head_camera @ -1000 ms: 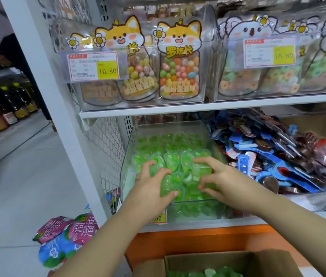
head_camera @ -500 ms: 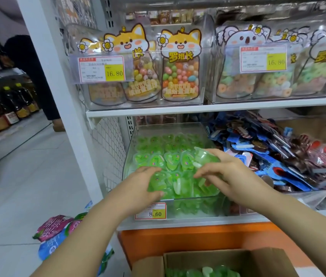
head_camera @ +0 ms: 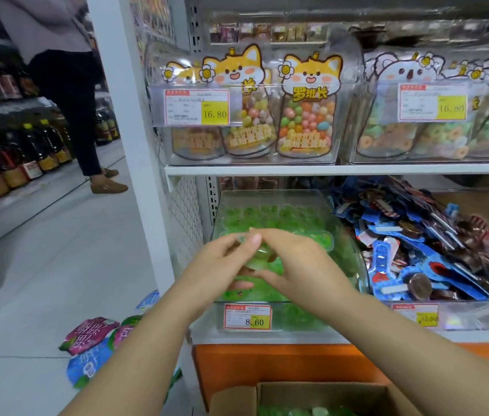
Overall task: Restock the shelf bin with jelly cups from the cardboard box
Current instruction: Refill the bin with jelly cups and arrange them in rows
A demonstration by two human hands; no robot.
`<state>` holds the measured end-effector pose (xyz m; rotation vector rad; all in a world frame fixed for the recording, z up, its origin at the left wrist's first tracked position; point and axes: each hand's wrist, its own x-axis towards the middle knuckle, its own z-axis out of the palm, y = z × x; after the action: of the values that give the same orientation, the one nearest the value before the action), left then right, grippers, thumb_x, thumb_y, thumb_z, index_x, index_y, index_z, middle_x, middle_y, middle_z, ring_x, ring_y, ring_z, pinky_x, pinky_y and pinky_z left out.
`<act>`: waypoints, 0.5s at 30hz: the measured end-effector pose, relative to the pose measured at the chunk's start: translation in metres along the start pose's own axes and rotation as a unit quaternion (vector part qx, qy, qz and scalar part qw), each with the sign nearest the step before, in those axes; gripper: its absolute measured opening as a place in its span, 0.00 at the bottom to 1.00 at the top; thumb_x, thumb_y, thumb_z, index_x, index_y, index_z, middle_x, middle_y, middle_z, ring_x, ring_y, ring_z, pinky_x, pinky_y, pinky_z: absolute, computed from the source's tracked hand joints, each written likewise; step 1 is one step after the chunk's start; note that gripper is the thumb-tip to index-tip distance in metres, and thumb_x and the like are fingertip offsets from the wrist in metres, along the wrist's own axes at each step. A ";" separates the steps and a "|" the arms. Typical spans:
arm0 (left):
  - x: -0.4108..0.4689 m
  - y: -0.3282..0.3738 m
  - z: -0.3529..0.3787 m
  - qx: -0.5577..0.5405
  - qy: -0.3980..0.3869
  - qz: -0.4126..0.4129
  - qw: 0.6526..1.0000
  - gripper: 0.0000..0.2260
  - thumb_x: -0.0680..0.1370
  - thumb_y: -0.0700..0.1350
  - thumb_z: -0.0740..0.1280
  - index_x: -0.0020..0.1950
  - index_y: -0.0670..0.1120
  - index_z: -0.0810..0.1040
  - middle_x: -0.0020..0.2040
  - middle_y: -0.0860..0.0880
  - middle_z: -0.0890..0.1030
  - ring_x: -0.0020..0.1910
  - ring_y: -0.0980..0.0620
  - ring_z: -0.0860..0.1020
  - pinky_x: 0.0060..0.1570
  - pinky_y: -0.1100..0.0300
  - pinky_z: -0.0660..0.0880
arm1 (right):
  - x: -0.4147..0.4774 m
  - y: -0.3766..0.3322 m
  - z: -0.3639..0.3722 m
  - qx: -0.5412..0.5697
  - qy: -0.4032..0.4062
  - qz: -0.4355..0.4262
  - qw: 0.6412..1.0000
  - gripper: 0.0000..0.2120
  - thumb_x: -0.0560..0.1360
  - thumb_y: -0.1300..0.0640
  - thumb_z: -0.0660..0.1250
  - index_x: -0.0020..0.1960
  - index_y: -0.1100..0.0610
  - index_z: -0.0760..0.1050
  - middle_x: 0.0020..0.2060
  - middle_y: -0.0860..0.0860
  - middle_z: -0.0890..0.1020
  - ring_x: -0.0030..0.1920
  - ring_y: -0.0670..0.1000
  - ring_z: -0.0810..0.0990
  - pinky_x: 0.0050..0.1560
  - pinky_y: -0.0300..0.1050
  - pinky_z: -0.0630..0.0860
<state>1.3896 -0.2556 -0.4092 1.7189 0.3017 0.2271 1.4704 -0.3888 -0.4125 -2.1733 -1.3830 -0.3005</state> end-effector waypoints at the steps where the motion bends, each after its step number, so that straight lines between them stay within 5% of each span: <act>1: -0.001 0.000 -0.001 -0.029 0.005 0.006 1.000 0.13 0.77 0.53 0.63 0.57 0.49 0.78 0.51 0.47 0.83 0.47 0.52 0.83 0.47 0.57 0.80 | 0.005 -0.004 0.003 0.008 0.006 -0.010 1.000 0.25 0.71 0.56 0.71 0.66 0.51 0.70 0.60 0.46 0.77 0.52 0.49 0.79 0.55 0.48 0.76; 5: 0.003 -0.004 -0.014 -0.060 0.104 0.050 0.991 0.15 0.78 0.47 0.65 0.64 0.51 0.75 0.53 0.47 0.82 0.47 0.52 0.83 0.45 0.59 0.80 | 0.026 0.004 0.002 0.079 0.019 0.002 0.997 0.24 0.69 0.56 0.74 0.64 0.53 0.74 0.63 0.48 0.75 0.51 0.46 0.79 0.57 0.36 0.72; 9: 0.004 -0.014 -0.027 0.152 0.187 0.107 0.965 0.17 0.78 0.49 0.65 0.65 0.61 0.71 0.53 0.50 0.78 0.42 0.55 0.79 0.40 0.69 0.70 | 0.030 0.029 0.013 0.009 -0.083 0.161 0.983 0.17 0.72 0.50 0.71 0.60 0.53 0.77 0.57 0.48 0.80 0.47 0.47 0.79 0.52 0.36 0.72; 15: 0.011 -0.028 -0.034 0.188 0.213 0.121 0.951 0.17 0.77 0.47 0.67 0.66 0.57 0.73 0.54 0.45 0.77 0.37 0.56 0.73 0.38 0.70 0.68 | 0.035 0.033 0.043 0.006 -0.137 0.257 0.957 0.19 0.66 0.44 0.74 0.50 0.52 0.73 0.53 0.51 0.78 0.53 0.53 0.77 0.55 0.45 0.74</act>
<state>1.3870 -0.2159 -0.4309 2.0770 0.4720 0.7684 1.5115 -0.3487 -0.4430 -2.5350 -0.8881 0.2117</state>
